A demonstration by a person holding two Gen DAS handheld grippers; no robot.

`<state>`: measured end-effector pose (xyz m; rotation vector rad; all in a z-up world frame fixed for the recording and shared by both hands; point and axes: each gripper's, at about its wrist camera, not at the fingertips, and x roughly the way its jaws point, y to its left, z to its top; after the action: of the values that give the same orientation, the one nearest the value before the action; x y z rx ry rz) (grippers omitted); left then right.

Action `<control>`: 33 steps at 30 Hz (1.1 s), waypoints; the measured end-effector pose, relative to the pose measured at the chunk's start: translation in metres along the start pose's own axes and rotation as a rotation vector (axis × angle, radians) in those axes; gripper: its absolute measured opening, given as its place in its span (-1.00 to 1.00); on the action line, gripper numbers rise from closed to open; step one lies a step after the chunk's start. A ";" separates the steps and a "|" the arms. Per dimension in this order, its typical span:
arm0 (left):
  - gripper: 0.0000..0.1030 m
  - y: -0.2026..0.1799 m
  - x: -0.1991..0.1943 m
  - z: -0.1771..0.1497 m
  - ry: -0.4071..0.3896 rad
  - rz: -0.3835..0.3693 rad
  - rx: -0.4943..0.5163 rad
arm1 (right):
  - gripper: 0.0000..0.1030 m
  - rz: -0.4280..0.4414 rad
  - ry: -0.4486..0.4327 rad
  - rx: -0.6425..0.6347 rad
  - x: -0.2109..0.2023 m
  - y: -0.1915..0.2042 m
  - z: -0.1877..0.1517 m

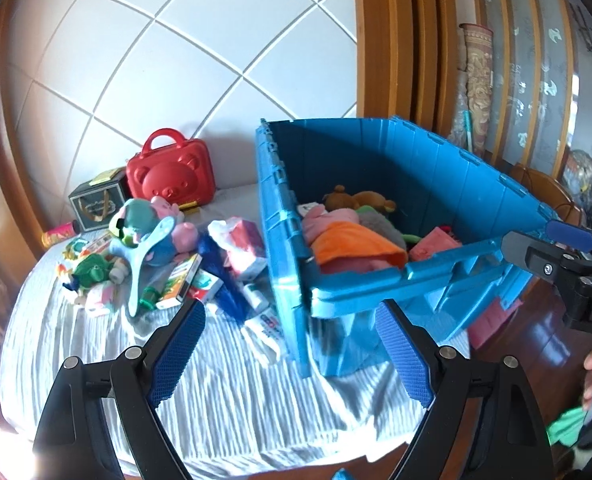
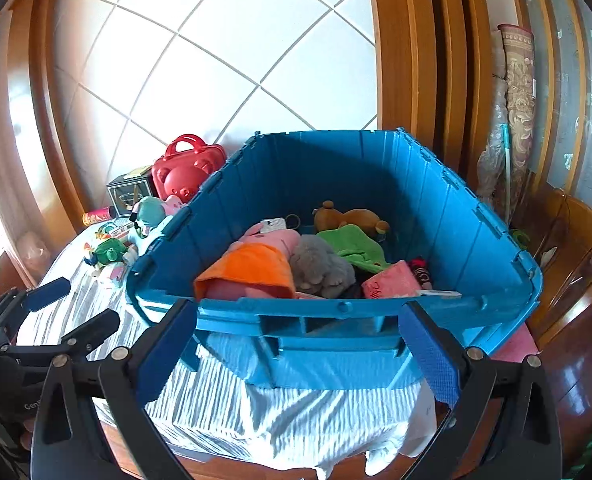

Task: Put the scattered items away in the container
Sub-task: 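Move both tools back over the remaining items on the bed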

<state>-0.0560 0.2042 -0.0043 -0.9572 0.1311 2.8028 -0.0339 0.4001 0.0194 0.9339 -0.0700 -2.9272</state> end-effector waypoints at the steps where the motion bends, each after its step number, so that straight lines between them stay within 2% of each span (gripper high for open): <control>1: 0.71 0.011 -0.004 -0.006 0.002 0.004 -0.006 | 0.99 0.005 -0.001 -0.004 -0.001 0.012 -0.002; 9: 0.71 0.107 -0.034 -0.050 0.032 0.057 -0.079 | 0.99 0.075 0.013 -0.054 0.004 0.116 -0.023; 19: 0.71 0.206 -0.046 -0.098 0.094 0.161 -0.194 | 0.99 0.203 0.063 -0.131 0.035 0.218 -0.039; 28: 0.71 0.272 -0.016 -0.112 0.154 0.285 -0.282 | 1.00 0.308 0.142 -0.181 0.099 0.266 -0.041; 33: 0.71 0.305 0.014 -0.095 0.173 0.343 -0.295 | 1.00 0.336 0.188 -0.170 0.154 0.279 -0.026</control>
<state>-0.0690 -0.1060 -0.0802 -1.3615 -0.1119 3.1049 -0.1299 0.1096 -0.0722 1.0491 0.0289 -2.4854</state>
